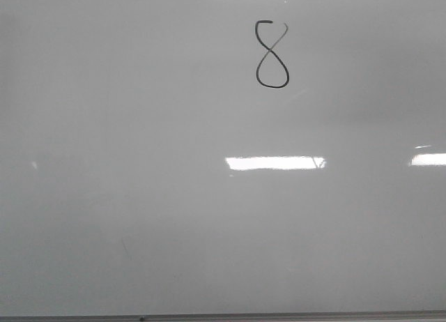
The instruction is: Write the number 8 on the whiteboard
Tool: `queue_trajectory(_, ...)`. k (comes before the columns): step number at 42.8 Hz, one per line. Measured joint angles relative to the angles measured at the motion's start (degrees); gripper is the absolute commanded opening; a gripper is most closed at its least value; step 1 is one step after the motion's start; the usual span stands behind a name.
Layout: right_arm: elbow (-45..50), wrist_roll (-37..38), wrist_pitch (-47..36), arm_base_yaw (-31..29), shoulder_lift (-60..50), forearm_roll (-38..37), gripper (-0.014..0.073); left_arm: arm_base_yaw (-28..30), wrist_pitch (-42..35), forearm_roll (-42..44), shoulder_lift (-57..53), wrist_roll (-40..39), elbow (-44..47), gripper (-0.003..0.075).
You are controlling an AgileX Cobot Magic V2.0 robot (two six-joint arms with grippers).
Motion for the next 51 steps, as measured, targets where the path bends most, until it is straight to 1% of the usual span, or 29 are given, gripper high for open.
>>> queue_trajectory(22, 0.1, 0.0, 0.0, 0.0, -1.0, 0.0, -0.0069, 0.0, 0.0, 0.0, 0.0, 0.0, 0.0, -0.0021)
queue_trajectory(28, 3.7, -0.2, -2.6, -3.8, -5.2, 0.2, -0.0069, 0.0, 0.0, 0.0, 0.0, 0.0, 0.0, -0.0021)
queue_trajectory(35, 13.4, -0.2, -11.2, -11.7, -13.8, 0.2, -0.0069, 0.0, 0.0, 0.0, 0.0, 0.0, 0.0, -0.0021)
queue_trajectory(41, 24.0, -0.2, -21.0, -18.4, -22.9, 0.2, -0.0069, 0.0, 0.0, 0.0, 0.0, 0.0, 0.0, -0.0021)
queue_trajectory(46, 32.8, -0.2, -30.2, -22.3, -29.0, 0.2, -0.0069, 0.0, 0.0, 0.0, 0.0, 0.0, 0.0, -0.0021)
queue_trajectory(51, 40.2, -0.2, -38.3, -24.5, -34.0, 0.2, -0.0069, 0.0, 0.0, 0.0, 0.0, 0.0, 0.0, -0.002)
